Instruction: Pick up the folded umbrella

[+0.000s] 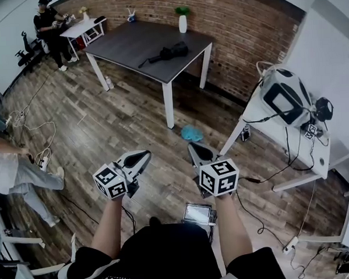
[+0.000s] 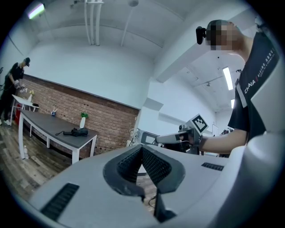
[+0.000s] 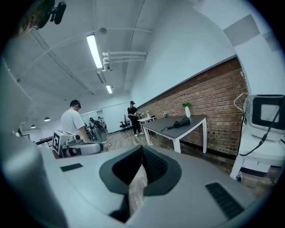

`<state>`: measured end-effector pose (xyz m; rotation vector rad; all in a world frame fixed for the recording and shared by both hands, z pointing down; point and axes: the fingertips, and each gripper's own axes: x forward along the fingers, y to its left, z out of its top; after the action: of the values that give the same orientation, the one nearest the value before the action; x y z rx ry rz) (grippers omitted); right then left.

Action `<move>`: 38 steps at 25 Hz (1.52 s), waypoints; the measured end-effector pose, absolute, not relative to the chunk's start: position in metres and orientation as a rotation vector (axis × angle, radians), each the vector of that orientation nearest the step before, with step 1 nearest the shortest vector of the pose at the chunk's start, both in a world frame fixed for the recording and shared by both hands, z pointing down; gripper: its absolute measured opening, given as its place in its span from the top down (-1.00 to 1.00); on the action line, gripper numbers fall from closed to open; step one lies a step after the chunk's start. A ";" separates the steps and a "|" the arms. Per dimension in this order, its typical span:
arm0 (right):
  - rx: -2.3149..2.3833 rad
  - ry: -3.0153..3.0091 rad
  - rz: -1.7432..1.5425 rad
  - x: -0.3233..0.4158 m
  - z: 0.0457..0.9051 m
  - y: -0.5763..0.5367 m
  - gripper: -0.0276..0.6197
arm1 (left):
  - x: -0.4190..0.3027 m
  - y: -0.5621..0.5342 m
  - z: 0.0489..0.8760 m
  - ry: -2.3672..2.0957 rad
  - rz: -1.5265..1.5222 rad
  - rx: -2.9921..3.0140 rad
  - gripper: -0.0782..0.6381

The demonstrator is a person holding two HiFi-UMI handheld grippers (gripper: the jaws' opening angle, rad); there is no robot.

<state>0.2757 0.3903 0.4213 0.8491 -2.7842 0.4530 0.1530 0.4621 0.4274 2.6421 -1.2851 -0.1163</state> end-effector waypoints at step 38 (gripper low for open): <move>0.808 -2.784 0.561 0.333 0.455 0.309 0.89 | 0.206 0.386 0.456 -1.323 -0.082 2.566 0.77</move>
<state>0.3330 0.3086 0.4546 0.8077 -2.7835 0.5611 0.2064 0.3858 0.4563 2.5661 -1.3227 -0.0819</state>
